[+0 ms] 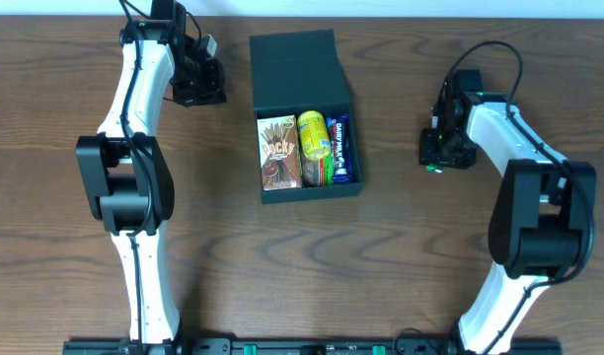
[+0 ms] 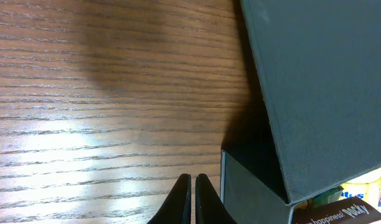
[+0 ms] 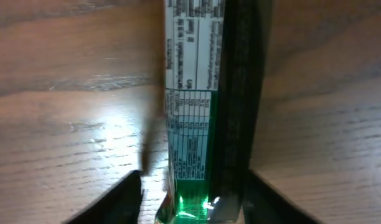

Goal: Pack container

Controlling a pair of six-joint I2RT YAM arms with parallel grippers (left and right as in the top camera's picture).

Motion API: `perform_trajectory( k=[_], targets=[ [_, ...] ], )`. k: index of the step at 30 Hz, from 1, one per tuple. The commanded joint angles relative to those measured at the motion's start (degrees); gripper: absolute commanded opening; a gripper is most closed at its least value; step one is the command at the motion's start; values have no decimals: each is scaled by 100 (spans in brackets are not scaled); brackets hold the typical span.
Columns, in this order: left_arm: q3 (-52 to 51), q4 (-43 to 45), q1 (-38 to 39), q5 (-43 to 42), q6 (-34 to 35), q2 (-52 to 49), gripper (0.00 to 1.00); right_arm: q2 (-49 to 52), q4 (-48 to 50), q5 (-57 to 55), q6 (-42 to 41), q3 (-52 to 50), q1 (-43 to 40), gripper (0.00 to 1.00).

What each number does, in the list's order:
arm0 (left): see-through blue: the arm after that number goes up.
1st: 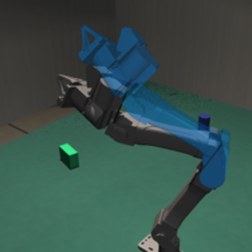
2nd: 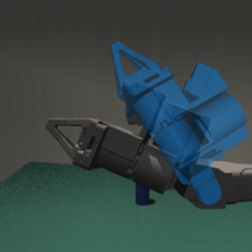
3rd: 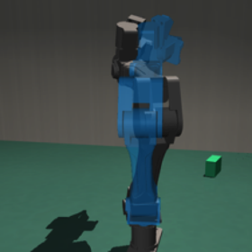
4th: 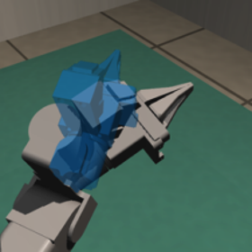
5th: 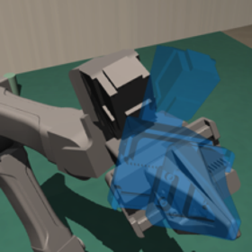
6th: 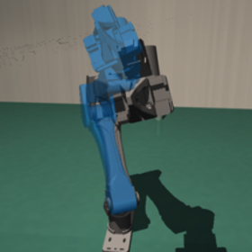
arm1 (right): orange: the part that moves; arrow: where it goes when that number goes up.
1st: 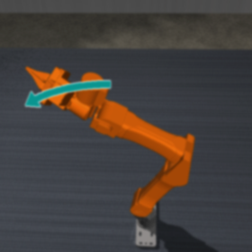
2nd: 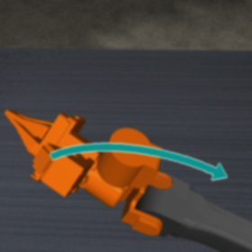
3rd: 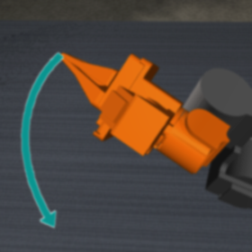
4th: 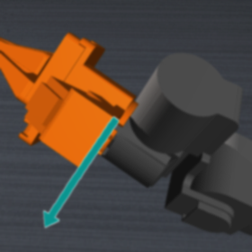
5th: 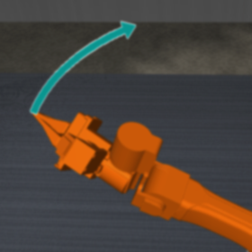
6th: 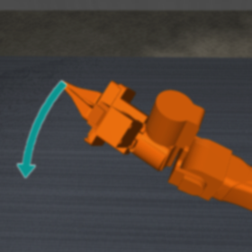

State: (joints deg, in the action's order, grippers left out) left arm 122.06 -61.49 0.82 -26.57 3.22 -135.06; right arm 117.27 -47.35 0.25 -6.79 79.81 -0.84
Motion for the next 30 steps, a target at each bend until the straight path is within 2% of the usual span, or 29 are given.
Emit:
perform_trajectory(
  k=[1,4,10,15,18,22,30],
  targets=[
    [24,-7,-4,17,66,-17,6,9,33,68,22,-33,-26,36],
    [24,-9,-4,17,66,-17,6,9,37,68,22,-33,-26,26],
    [24,-2,-4,17,66,-17,6,-4,-101,127,13,72,-26,19],
    [24,0,-4,17,63,-17,6,-7,-925,629,-26,1167,35,14],
    [24,-7,-4,17,63,-17,6,-7,-1357,914,-44,1908,212,14],
    [24,-24,-4,17,66,-17,6,-7,-1961,1075,-116,2780,846,15],
    [24,-17,-4,20,66,-17,6,-2,-2608,1073,-713,2865,2015,18]
  ],
)
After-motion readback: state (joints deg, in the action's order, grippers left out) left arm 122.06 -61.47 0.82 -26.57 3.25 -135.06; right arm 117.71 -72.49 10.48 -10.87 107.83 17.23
